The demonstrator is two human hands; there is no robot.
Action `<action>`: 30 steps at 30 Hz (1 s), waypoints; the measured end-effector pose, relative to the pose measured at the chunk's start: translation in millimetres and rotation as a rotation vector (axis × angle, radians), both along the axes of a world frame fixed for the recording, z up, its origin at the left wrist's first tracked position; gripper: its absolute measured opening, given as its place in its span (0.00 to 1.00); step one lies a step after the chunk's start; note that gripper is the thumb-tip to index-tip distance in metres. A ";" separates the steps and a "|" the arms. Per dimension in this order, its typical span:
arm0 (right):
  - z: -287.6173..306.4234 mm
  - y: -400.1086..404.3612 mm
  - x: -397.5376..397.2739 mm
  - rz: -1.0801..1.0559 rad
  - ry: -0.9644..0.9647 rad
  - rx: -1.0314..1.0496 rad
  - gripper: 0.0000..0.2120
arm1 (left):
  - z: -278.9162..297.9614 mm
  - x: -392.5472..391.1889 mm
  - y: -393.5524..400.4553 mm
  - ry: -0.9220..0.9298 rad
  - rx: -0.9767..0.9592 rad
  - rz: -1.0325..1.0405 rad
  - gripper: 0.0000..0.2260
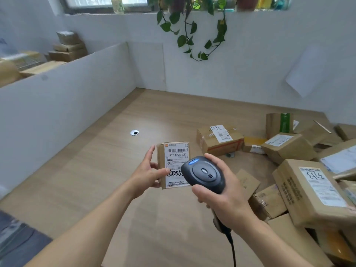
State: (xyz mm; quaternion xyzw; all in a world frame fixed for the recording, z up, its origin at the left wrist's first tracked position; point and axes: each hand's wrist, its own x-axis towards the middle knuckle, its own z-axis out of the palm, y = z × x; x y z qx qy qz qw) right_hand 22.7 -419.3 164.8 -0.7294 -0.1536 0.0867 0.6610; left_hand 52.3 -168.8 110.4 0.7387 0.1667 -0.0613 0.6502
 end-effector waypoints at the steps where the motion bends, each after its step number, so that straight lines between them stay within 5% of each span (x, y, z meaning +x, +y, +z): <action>1: 2.8 -1.6 -6.4 0.012 -0.006 0.019 0.38 | 7.2 -11.1 -3.1 -0.015 0.000 0.013 0.51; 14: 32.2 -1.9 -79.6 0.185 -0.003 0.150 0.32 | 59.7 -131.6 -15.0 -0.145 0.098 0.276 0.53; 30: 38.5 52.2 -107.7 0.278 0.006 0.176 0.36 | 74.9 -180.9 42.4 -0.181 0.129 0.371 0.50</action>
